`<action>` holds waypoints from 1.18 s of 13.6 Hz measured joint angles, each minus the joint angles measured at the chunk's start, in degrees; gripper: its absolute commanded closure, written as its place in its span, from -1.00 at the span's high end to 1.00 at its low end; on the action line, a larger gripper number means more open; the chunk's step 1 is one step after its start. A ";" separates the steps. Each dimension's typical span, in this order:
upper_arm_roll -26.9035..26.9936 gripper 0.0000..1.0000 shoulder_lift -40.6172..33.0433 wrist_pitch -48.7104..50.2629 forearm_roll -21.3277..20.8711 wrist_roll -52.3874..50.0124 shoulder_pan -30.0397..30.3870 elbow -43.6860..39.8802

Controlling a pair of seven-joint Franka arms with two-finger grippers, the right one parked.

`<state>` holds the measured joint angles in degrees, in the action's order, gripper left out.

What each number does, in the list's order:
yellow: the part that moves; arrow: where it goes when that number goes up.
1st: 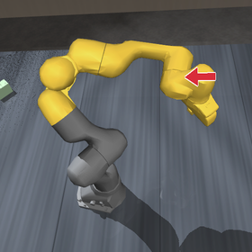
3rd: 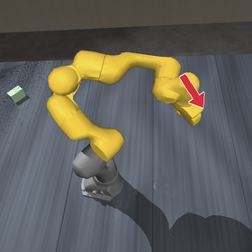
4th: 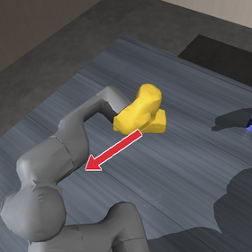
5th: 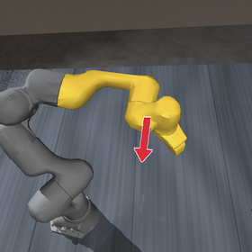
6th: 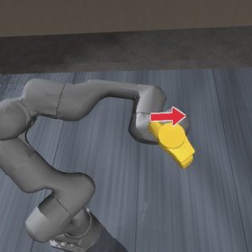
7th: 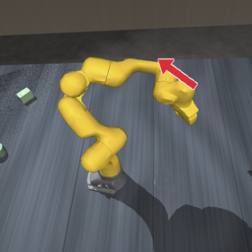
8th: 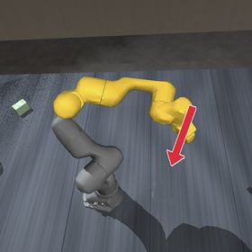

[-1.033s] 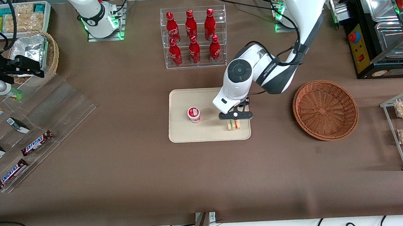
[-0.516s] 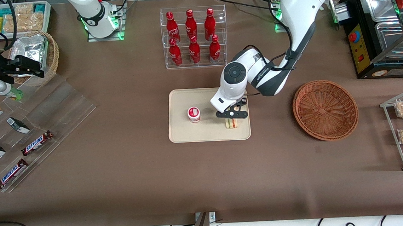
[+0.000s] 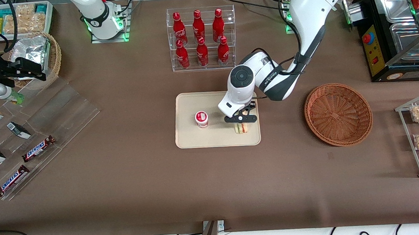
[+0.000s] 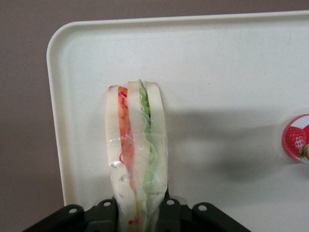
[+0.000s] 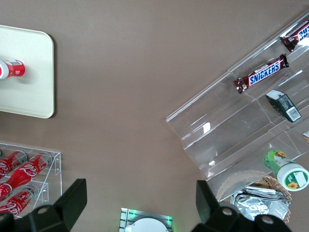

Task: Place sandwich from basket to tray

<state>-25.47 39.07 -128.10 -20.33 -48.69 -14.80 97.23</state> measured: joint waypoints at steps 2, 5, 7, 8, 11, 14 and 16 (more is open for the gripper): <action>0.06 1.00 -0.71 0.00 0.00 -1.70 0.20 -0.81; 0.25 1.00 -4.68 3.20 0.00 -2.99 1.59 -2.89; 0.24 1.00 -8.56 7.89 0.91 -3.81 3.94 -5.60; 0.25 1.00 -10.39 10.60 1.91 -3.99 5.08 -7.44; 0.26 1.00 -14.02 20.44 3.19 -5.14 7.46 -13.36; 0.26 1.00 -16.34 27.25 3.42 -5.60 9.32 -17.31; 0.26 1.00 -18.48 29.84 5.17 -5.61 11.11 -17.95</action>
<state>-25.21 20.58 -98.25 -15.16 -54.30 -3.69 79.28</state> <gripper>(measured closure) 0.000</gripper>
